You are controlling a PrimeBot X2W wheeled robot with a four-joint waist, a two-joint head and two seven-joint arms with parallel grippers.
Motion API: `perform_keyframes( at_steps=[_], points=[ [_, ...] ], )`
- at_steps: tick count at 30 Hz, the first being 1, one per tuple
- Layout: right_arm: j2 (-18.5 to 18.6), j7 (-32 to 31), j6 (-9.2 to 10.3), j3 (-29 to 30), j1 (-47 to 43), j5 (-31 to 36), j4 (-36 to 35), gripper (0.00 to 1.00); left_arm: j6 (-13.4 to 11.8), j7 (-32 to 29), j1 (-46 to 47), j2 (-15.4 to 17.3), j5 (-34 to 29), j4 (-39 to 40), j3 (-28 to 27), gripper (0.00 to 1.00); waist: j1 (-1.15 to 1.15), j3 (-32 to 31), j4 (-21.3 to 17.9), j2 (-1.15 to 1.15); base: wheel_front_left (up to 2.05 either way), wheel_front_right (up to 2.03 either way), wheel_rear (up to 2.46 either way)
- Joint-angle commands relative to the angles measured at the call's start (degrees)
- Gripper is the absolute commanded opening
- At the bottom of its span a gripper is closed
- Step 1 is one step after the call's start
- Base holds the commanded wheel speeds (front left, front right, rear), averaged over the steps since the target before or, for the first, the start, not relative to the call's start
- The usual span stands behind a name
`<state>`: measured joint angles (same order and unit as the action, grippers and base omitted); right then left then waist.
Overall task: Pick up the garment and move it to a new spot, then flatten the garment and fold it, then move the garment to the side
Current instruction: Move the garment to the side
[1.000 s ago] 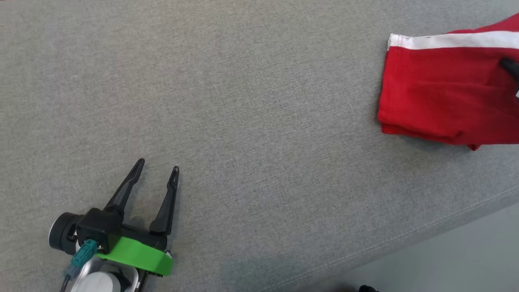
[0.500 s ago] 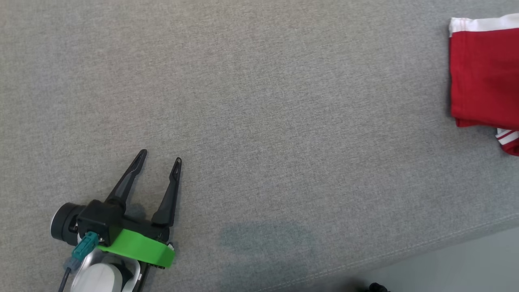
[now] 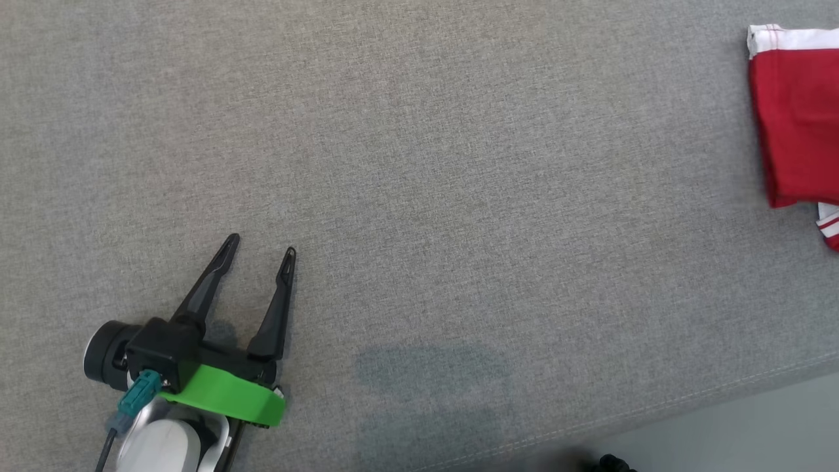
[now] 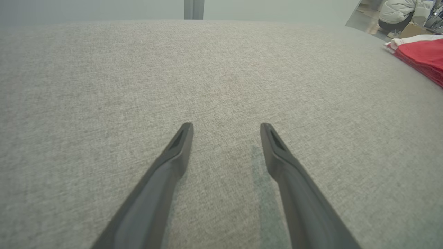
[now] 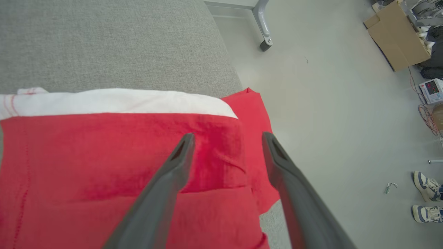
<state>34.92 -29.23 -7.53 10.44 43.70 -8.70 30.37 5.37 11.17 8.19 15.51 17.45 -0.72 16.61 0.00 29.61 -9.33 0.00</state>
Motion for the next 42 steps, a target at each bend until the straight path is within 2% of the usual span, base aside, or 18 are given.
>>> perform_keyframes(
  at_steps=[1, 9, 12, 18, 24, 32, 36, 37, 42],
  points=[
    [0.06, 1.64, 0.07, 0.66, 0.49, 1.1, 1.16, 1.0, -0.3, 0.19, 0.83, 0.44, 0.09, -0.11, -0.09, 1.0, 0.0, -0.11, 0.02, 0.0, 0.0, 0.0, 0.0],
    [-0.19, 12.33, 0.07, 0.5, 1.18, 4.85, 3.43, 1.0, -0.6, 0.89, 0.0, -0.08, 0.59, -0.7, 0.36, 1.0, 0.0, -2.61, 0.21, 0.0, 0.0, 0.0, 0.0],
    [-2.72, 17.66, 0.07, 0.34, 0.72, 4.24, 1.96, 1.0, -0.8, 1.52, -1.0, -0.51, 1.15, -1.39, 0.18, 1.0, 0.0, -4.78, 0.37, 0.0, 0.0, 0.0, 0.0],
    [-6.14, 24.76, 0.08, -3.93, -3.72, 0.66, -3.33, 1.0, -1.32, 2.69, -3.23, -1.46, 2.42, -3.04, -0.34, 1.0, 0.0, -10.11, 1.38, 0.0, 0.0, 0.0, 0.0],
    [-9.31, 28.99, 0.07, -6.28, -12.76, -3.29, -11.81, 1.0, -2.33, 3.61, -6.28, -3.02, 3.56, -5.17, -2.03, 1.0, 0.0, -16.85, 4.07, 0.0, 0.0, 0.0, 0.0],
    [-16.98, 34.47, 0.07, -6.7, -28.12, -1.31, -19.94, 1.0, -4.85, 4.01, -11.76, -3.22, 3.6, -8.13, -6.72, 1.0, 0.0, -24.76, 6.61, 0.0, 0.0, 0.0, 0.0],
    [-20.93, 37.46, 0.08, -6.85, -34.12, 0.9, -20.51, 1.0, -5.15, 4.03, -12.98, -3.83, 2.6, -7.87, -8.58, 1.0, 0.0, -27.01, 7.66, 0.0, 0.0, 0.0, 0.0],
    [-20.93, 37.46, 0.08, -6.85, -34.12, 0.9, -20.51, 1.0, -5.15, 4.03, -12.98, -3.83, 2.6, -7.87, -8.58, 1.0, 0.0, -27.01, 7.66, 0.0, 0.0, 0.0, 0.0],
    [-24.73, 40.92, 0.07, -6.87, -39.58, 3.76, -17.3, 1.0, -4.56, 4.04, -14.25, -4.9, 1.45, -8.63, -11.01, 1.0, 0.0, -29.42, 8.1, 0.0, 0.0, 0.0, 0.0]
  ],
)
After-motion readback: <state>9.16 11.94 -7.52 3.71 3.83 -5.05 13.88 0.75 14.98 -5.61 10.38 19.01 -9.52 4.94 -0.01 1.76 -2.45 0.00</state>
